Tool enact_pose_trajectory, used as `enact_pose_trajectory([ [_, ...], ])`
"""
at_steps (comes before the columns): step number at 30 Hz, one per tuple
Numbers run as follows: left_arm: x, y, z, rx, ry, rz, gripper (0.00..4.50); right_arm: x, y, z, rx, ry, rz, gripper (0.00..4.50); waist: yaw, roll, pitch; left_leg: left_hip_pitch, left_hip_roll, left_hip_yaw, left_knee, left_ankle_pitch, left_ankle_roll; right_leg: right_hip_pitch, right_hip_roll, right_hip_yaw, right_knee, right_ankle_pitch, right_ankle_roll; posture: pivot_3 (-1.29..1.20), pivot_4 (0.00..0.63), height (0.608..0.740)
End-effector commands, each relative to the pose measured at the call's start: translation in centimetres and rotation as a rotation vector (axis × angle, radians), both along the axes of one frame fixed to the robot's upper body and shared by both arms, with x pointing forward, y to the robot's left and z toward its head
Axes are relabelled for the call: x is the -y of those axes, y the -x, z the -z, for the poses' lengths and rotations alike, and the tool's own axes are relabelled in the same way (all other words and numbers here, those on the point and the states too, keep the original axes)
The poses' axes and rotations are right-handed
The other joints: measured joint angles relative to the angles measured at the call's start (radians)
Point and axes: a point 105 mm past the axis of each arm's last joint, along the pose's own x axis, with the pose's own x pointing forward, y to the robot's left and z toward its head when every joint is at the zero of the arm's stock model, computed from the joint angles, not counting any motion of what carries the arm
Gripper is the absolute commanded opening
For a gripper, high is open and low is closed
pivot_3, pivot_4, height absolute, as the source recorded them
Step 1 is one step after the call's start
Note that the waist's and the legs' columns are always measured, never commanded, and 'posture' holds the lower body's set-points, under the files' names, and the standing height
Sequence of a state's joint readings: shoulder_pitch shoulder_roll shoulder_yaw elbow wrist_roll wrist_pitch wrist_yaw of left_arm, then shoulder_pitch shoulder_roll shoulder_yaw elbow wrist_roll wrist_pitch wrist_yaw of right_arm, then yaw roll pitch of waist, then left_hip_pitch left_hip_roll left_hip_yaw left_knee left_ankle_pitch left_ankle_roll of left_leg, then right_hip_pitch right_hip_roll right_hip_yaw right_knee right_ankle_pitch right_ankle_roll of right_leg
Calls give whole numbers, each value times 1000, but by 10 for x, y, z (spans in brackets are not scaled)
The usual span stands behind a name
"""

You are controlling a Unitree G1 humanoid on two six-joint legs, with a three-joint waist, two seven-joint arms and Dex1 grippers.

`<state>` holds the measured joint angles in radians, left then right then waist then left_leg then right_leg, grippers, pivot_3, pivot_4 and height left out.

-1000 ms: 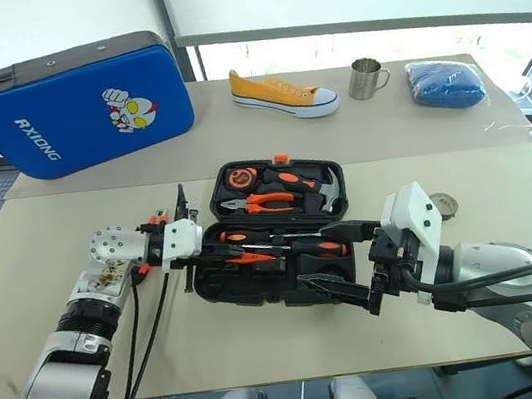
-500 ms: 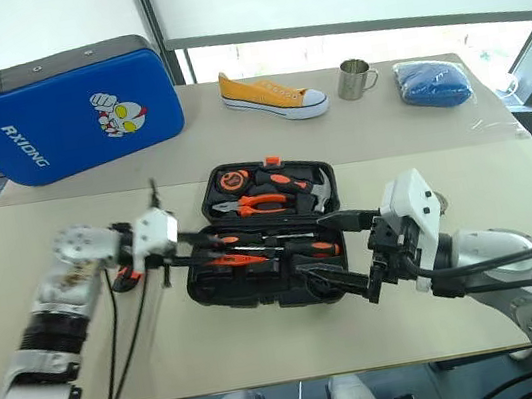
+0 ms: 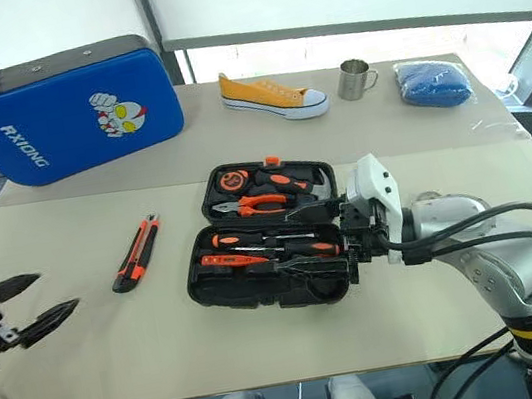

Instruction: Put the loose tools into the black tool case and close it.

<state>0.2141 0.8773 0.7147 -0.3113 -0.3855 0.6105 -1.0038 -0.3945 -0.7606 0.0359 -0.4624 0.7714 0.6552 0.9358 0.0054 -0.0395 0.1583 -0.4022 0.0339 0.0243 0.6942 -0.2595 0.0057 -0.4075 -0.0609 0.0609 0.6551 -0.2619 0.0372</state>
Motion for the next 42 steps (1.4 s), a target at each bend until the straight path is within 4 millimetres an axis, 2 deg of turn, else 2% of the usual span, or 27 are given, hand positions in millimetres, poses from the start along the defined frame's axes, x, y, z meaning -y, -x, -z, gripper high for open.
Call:
enact_pose_trajectory([
  [1, 27, -8, -14, -21, -22, 49, 4434, -3, 1, -8, 60, -4, -33, 4500, 4, 0, 0, 0, 0, 0, 0, 0, 0, 1, 0, 0, 0, 0, 0, 0, 150, 740],
  [5, 49, -27, -17, -134, -19, 56, 4434, -6, 6, -9, 79, -3, -44, 4500, 2, 0, 0, 1, 0, 0, -1, 0, 0, 0, 1, 0, 0, 0, -1, 0, 150, 740],
  [7, 50, -38, -15, -224, -10, -8, 4434, -8, 9, -9, 85, -10, -37, 4500, 0, 0, 0, 1, 0, 0, -1, 0, 0, 0, 1, 1, 1, 0, -1, 0, 150, 740],
  [12, 69, -79, -3, -375, 30, -113, 4434, -12, 15, -4, 83, -35, 4, 4500, -6, 0, 0, 1, -3, 0, -1, 0, 0, 0, 3, 1, 1, 0, -1, 0, 150, 740],
  [15, 69, -94, 6, -430, 10, -190, 4434, -13, 18, -2, 81, -41, 31, 4500, -15, 0, 0, 0, -3, 0, -1, 0, 0, -1, 3, 2, 2, 0, -1, 0, 150, 740],
  [20, 75, -104, 20, -509, -29, -205, 4434, -9, 22, 0, 73, -59, 75, 4500, -25, -1, 1, -11, -4, 2, 0, 1, -1, -16, 3, 5, 8, 0, -1, 0, 150, 740],
  [24, 66, -111, 34, -538, -98, -258, 4434, -7, 23, 3, 74, -55, 101, 4500, -19, -1, 1, -11, -4, 2, 0, 1, -1, -15, 3, 5, 8, 0, -1, 0, 150, 740],
  [27, 64, -111, 38, -554, -99, -263, 3720, -6, 23, 3, 74, -63, 114, 4500, -19, -1, 1, -10, -4, 2, 1, 1, -1, -15, 3, 5, 8, 0, -1, 0, 150, 740],
  [31, 68, -105, 46, -585, -83, -253, 2234, -4, 24, 4, 73, -60, 122, 4500, -19, -1, 1, -10, -4, 2, 1, 1, -1, -14, 3, 5, 8, 0, -1, 0, 150, 740],
  [33, 68, -104, 49, -595, -72, -265, 1665, -3, 24, 3, 74, -56, 123, 4500, -19, -1, 0, -10, -4, 2, 1, 1, -1, -14, 3, 5, 8, 0, -1, 0, 150, 740],
  [35, 64, -105, 49, -579, -73, -279, 1665, -3, 24, 2, 77, -50, 122, 4500, -19, 0, 0, -9, -4, 2, 1, 1, -1, -14, 3, 5, 8, 0, -1, 0, 150, 740],
  [38, 58, -119, 35, -466, -82, -265, 1665, 1, 24, 1, 82, -25, 125, 4500, -19, 0, 0, -8, -4, 2, 1, 1, -1, -13, 3, 6, 8, 0, -1, 0, 150, 740],
  [39, 69, -138, 6, -284, -104, -133, 1664, 4, 25, 2, 82, -2, 129, 4500, -18, 0, 0, -8, -4, 2, 1, 1, -1, -13, 3, 6, 8, 0, -1, 0, 150, 740],
  [40, 82, -146, -18, -149, -134, 3, 1664, 7, 26, 4, 73, 14, 132, 4500, -15, 0, 1, -8, -4, 2, 1, 1, -1, -13, 3, 6, 8, 0, -1, 0, 150, 740],
  [42, 102, -147, -39, -33, -191, 196, 1664, 10, 28, 6, 50, 31, 134, 4500, -7, -4, 3, -12, -4, 3, 1, 2, -2, -15, 3, 4, 8, 1, -1, 0, 150, 740],
])
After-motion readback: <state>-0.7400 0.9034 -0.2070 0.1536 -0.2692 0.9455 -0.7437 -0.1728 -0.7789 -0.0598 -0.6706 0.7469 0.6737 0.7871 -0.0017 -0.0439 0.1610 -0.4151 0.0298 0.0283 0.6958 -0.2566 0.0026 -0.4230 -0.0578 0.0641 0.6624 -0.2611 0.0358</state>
